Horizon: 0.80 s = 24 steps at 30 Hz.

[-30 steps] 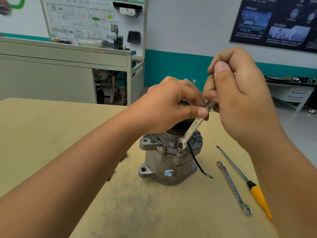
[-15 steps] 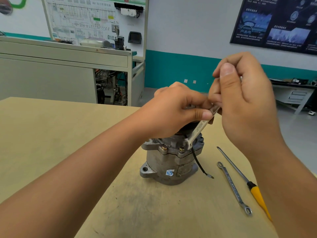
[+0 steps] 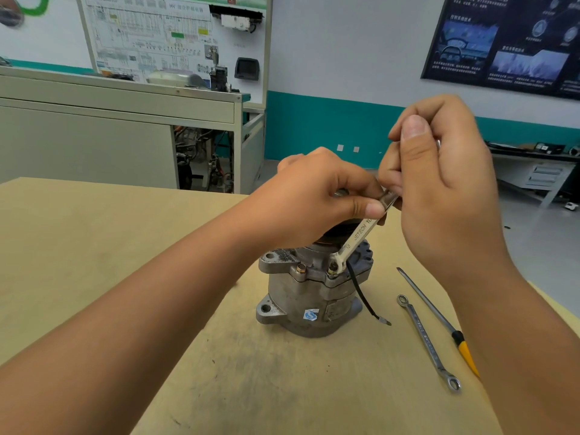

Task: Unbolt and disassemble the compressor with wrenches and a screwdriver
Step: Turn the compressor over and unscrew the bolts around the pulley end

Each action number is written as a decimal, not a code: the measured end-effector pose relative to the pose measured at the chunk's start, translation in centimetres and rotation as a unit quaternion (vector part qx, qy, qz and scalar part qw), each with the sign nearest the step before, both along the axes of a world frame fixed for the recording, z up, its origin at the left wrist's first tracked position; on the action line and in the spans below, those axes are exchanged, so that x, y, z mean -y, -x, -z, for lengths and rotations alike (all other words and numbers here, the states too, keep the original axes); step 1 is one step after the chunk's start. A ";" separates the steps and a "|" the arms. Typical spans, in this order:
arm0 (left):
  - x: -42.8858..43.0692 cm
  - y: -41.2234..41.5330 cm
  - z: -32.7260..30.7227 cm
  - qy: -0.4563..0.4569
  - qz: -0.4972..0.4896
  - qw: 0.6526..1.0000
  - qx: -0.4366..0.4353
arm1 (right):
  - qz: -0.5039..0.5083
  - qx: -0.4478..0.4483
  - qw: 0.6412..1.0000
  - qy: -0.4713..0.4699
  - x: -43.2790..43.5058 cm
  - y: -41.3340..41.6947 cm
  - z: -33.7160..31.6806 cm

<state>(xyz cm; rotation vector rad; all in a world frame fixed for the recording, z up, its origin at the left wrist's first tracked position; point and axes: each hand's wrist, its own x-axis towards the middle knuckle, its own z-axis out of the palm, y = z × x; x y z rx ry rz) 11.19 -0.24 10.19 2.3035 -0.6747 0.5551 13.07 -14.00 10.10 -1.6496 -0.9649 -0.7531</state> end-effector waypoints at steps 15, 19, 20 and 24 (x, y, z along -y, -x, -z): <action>0.1 0.0 -0.1 -0.002 0.007 1.000 0.001 | 0.017 0.017 1.000 -0.002 0.1 0.2 0.1; 0.0 0.0 0.1 -0.015 0.003 1.000 -0.007 | 0.019 0.012 1.000 0.003 0.2 0.1 0.4; 0.0 0.0 0.1 -0.018 0.003 1.000 -0.009 | 0.019 0.011 1.000 0.004 0.1 0.1 0.4; 0.1 -0.1 0.2 -0.013 0.000 1.000 -0.015 | 0.016 -0.005 1.000 0.006 0.2 0.0 0.5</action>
